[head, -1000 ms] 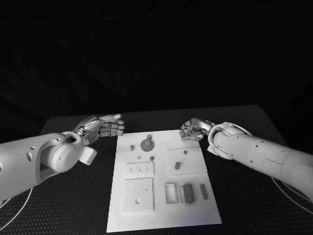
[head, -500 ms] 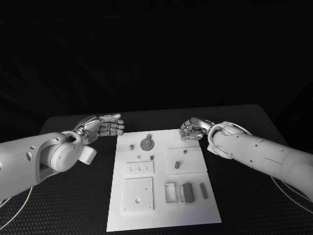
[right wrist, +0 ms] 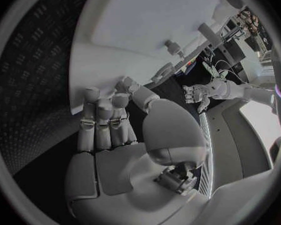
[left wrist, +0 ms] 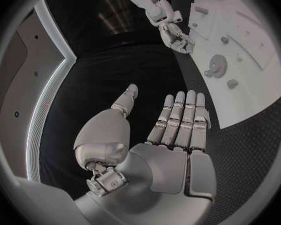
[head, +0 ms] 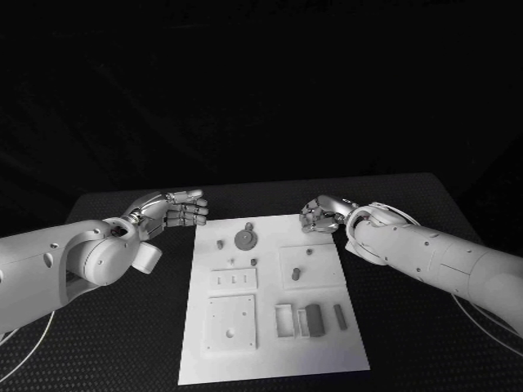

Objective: Assemble the parts on the task board

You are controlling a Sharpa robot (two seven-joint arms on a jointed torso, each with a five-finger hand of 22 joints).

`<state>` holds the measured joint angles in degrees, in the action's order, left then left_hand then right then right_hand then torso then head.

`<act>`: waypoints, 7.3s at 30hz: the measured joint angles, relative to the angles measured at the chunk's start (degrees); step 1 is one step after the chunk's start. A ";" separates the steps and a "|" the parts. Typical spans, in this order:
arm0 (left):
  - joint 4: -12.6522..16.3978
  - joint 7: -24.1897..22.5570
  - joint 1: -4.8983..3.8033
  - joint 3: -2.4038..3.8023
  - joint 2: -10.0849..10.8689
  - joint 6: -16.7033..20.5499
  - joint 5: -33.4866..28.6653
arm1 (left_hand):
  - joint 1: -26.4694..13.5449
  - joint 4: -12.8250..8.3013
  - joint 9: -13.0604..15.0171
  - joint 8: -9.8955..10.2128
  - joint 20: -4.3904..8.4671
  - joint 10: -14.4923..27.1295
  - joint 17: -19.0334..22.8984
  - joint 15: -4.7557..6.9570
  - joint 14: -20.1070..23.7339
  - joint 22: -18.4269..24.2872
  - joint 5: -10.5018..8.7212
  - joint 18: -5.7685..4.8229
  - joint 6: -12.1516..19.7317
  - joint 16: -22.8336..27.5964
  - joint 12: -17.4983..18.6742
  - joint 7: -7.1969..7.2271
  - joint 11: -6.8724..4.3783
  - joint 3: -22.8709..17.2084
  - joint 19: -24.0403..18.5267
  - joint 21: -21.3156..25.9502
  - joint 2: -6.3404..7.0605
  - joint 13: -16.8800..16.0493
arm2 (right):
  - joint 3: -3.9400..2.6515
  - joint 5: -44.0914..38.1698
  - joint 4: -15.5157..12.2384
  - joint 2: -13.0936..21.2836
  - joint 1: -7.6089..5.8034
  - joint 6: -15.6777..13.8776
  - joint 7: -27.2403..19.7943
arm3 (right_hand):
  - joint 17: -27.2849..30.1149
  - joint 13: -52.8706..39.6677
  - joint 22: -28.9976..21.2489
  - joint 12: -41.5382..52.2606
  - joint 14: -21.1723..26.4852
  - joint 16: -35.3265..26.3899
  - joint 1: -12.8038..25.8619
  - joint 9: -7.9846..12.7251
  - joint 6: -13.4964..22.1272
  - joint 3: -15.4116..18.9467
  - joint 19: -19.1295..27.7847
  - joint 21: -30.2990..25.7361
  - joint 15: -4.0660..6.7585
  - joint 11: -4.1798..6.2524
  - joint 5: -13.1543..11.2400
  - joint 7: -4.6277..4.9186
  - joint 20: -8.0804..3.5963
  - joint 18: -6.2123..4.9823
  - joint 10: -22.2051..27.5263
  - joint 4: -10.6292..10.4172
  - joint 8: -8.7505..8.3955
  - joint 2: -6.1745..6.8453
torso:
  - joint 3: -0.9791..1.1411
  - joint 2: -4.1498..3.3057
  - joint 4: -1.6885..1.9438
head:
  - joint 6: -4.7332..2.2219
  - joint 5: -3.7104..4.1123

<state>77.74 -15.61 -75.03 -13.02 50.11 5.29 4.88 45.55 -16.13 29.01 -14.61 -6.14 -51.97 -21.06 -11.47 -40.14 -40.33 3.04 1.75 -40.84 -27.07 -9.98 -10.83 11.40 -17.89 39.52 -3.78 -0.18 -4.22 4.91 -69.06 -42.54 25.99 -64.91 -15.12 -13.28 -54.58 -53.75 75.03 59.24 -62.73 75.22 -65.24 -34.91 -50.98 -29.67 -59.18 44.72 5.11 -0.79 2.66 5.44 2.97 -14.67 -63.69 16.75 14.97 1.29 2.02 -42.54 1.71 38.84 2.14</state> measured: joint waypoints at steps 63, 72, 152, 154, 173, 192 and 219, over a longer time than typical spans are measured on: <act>4.85 12.33 -1.12 0.67 -4.42 8.28 0.75 | 2.34 0.01 -1.20 -2.19 8.41 -14.30 -16.16 8.78 -16.96 -2.81 0.00 -0.46 -9.09 -8.86 -11.05 0.92 -7.12 -5.20 15.77 -7.70 5.80 -12.85 | -0.26 -7.36 -26.07 7.18 -4.70 -5.80 13.96 | 0.89 -0.03 -0.09 0.67 -1.26 1.75 0.24 -0.56 -3.32 0.01 -1.23 1.54 1.23 1.40 -0.01 -1.33 -1.22 0.01 -1.44 0.01 0.80 -0.22 | -0.26 1.15 -0.52 | -0.32 -0.77; 5.37 16.36 -1.12 0.50 -6.16 10.46 1.75 | 0.95 -0.03 -1.31 -2.19 8.55 -12.56 -16.79 8.19 -16.36 -2.47 0.00 -0.50 -9.01 -7.82 -10.26 0.85 -6.72 -3.82 15.28 -6.90 7.19 -13.30 | -0.25 -9.31 -31.78 7.41 -4.70 -5.00 17.96 | 0.97 -0.03 -0.09 0.67 -1.34 1.76 0.54 -0.81 -3.31 0.01 -1.22 1.53 1.15 1.40 -0.01 -1.32 -1.22 0.02 -1.44 0.01 0.67 0.09 | -0.49 1.60 -0.59 | -0.05 -1.39; 7.68 25.74 -1.07 0.31 -8.80 12.77 7.00 | 5.03 -0.35 -2.72 -3.08 9.00 -9.86 -21.44 8.82 -17.60 -2.51 0.00 -0.88 -12.27 -4.61 -12.41 2.04 -6.38 -4.78 15.99 -6.69 1.15 -14.61 | -0.23 -13.90 -38.43 5.50 -4.72 -2.67 22.52 | 1.38 -0.02 -0.10 0.89 -2.16 2.17 1.07 -0.94 -3.98 0.09 -1.85 1.76 1.52 1.82 -0.01 -1.35 -1.83 0.02 -2.26 0.09 0.53 0.16 | -0.60 1.64 -0.57 | 0.62 -0.85; 7.71 25.74 -1.07 0.30 -8.80 12.76 6.94 | 5.15 -0.35 -2.72 -3.08 9.00 -9.86 -21.48 8.82 -17.60 -2.51 0.00 -0.89 -12.27 -4.60 -12.64 2.04 -6.38 -4.78 15.99 -6.69 1.04 -14.61 | -0.23 -13.90 -38.38 5.45 -4.73 -2.67 22.52 | 1.38 -0.02 -0.10 0.89 -2.17 2.17 1.11 -0.94 -4.12 0.09 -1.85 1.76 1.51 1.81 -0.01 -1.47 -1.84 0.02 -2.26 0.09 0.53 0.20 | -0.59 1.64 -0.57 | 0.62 -0.85; 7.81 25.60 -1.05 0.30 -8.64 12.72 6.71 | 7.22 -0.51 -3.02 -3.08 9.00 -9.87 -22.47 8.81 -18.02 -2.56 0.00 -0.89 -12.50 -3.75 -12.64 2.26 -6.38 -4.30 15.99 -6.69 -2.54 -14.53 | -0.24 -13.82 -38.29 5.43 -4.74 -2.62 22.37 | 1.43 -0.02 -0.10 0.89 -2.25 2.17 1.22 -0.90 -4.14 -0.07 -1.85 1.76 1.39 1.81 -0.01 -1.46 -1.83 0.02 -2.26 -0.07 0.48 0.32 | -0.57 1.64 -0.57 | 0.81 -1.03; 7.81 27.31 -1.11 0.37 -8.51 12.61 8.65 | 1.69 0.66 -3.39 -3.08 9.55 -10.60 -23.92 9.23 -19.26 -2.55 0.00 -0.89 -13.21 -3.27 -13.36 2.56 -7.11 -0.92 16.71 -6.69 2.46 -14.50 | -0.17 -13.80 -38.24 5.36 -4.69 -2.44 22.27 | 1.55 -0.02 -0.10 0.89 -2.32 2.17 1.77 -0.93 -4.35 -0.07 -1.84 1.98 1.68 2.02 -0.01 -1.67 -1.83 0.01 -2.47 -0.07 0.64 0.39 | -0.56 1.62 -0.58 | 1.24 -0.73; 8.00 28.75 -1.10 0.41 -7.91 13.01 11.51 | 1.28 -0.07 2.10 -6.20 12.93 -8.41 -26.84 12.78 -19.05 -13.29 0.00 -0.89 -14.35 -21.83 -31.98 3.73 -9.89 -1.66 19.47 -15.72 3.09 -26.69 | -0.13 -13.80 -37.58 5.08 -4.69 -1.81 22.33 | 1.60 -0.02 -0.10 0.89 -2.43 2.38 1.89 -0.94 -4.51 -0.05 -2.05 1.98 1.59 1.82 -0.01 -1.82 -2.04 0.01 -2.66 -0.05 0.48 0.55 | -0.59 1.64 -0.56 | 1.71 -0.63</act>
<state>85.74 13.14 -76.14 -12.62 42.20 18.31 16.40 46.83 -16.21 31.10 -20.82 6.79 -60.38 -47.90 1.32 -59.19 -53.63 3.04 0.86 -55.19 -48.90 -41.96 -7.11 1.51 -19.55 58.99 -19.50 2.91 -30.91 4.78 -82.86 -80.12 31.07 -69.59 -16.93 9.05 -52.98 -53.77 74.93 60.12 -65.16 77.60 -63.35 -35.85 -55.49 -29.72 -61.23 46.70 6.70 1.03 2.65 3.62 0.93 -14.66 -66.36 16.70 15.46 1.84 1.42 -40.90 1.15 40.55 1.51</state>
